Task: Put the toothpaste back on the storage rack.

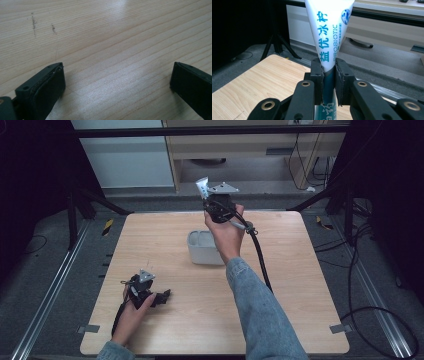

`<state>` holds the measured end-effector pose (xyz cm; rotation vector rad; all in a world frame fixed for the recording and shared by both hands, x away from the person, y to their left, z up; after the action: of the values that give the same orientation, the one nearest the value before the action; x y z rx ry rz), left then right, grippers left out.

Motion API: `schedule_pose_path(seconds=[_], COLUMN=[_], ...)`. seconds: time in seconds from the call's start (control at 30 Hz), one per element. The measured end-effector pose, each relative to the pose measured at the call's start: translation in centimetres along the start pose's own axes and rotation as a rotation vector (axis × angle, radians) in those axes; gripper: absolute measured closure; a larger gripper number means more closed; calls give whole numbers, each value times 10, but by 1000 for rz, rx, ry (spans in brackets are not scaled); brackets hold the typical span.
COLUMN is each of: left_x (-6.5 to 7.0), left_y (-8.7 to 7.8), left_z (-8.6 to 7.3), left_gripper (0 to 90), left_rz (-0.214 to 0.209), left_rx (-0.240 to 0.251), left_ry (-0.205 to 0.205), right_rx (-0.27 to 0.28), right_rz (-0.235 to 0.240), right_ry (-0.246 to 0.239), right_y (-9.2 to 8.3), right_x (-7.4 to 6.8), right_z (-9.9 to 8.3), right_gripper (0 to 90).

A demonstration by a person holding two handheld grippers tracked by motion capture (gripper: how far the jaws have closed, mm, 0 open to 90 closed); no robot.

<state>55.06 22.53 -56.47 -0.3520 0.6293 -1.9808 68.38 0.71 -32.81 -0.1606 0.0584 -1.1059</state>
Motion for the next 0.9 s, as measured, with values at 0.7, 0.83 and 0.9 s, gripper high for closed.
schedule_pose_path(seconds=[0.7,0.83,0.9], left_x=[0,0,0], left_y=[0,0,0], left_z=[0,0,0], left_gripper=[0,0,0], left_rz=[1,0,0], left_rx=[2,2,2], left_ry=[-1,-1,-1], right_rx=[-45,-43,-50], right_rz=[33,24,29], right_ry=[19,23,24], right_y=[14,15,16], right_x=[-8,-6,-8], right_z=[-37,-41,-43], right_gripper=[783,784,783])
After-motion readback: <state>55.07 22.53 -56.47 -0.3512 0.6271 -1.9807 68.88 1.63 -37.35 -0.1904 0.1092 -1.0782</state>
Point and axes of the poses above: each handheld gripper's, and its own axes: y roughly forward along the jaws, z roughly out of its top, x roughly to its right, the point moved 8 cm from there along y, roughly forward along the jaws, and after that the axes turned 10 degrees about x, right-handed, at the moved point
